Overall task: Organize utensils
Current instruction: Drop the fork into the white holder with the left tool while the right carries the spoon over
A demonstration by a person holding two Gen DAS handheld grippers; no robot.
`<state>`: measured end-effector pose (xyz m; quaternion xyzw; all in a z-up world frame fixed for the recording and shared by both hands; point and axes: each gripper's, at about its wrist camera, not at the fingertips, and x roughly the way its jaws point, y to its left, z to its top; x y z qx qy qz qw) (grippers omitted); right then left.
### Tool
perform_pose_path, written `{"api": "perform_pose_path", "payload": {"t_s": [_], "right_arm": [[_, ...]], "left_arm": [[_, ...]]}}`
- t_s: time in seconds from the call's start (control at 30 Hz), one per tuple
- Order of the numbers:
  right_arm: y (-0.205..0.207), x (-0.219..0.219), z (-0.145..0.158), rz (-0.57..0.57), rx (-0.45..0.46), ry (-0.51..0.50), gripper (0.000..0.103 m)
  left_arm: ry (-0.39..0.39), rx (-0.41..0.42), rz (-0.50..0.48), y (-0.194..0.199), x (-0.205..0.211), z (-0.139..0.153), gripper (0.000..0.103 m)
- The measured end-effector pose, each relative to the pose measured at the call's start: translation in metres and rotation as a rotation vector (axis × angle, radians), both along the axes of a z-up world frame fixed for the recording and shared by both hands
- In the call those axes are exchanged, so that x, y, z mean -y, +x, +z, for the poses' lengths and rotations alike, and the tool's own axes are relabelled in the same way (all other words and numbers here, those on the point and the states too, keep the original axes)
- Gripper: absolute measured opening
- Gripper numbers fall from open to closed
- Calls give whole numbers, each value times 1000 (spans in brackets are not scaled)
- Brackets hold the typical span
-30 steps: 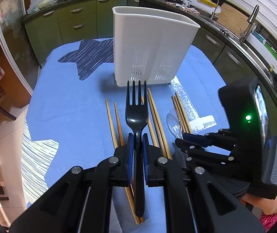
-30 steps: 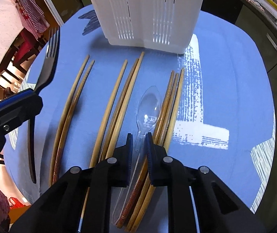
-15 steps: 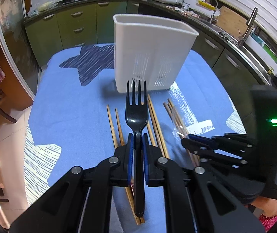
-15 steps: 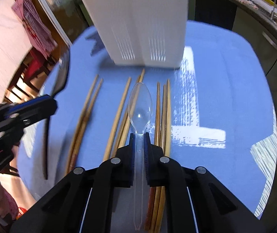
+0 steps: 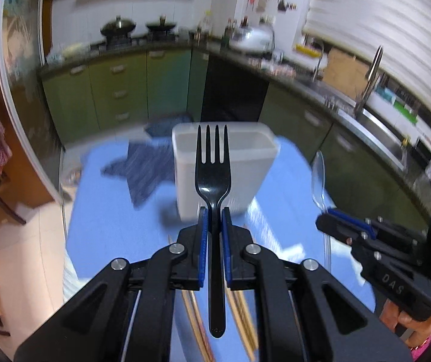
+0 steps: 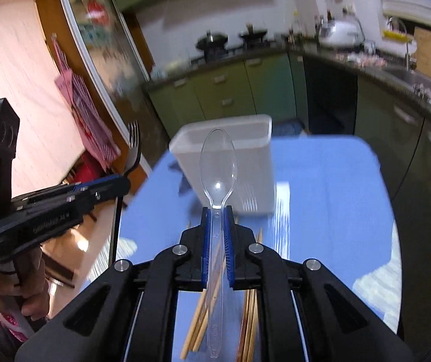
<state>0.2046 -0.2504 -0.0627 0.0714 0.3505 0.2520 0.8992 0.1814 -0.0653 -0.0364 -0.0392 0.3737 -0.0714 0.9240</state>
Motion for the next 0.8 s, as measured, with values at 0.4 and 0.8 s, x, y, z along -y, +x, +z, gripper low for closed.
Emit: {"api": "perform_pose_path", "payload": {"t_s": [0.4, 0.8], "right_arm": [[23, 26, 43, -28, 108, 64, 9], [67, 26, 45, -53, 145, 43, 9]], "left_arm": [[13, 358, 43, 90, 11, 48, 9], [43, 309, 68, 148, 13, -17, 9]]}}
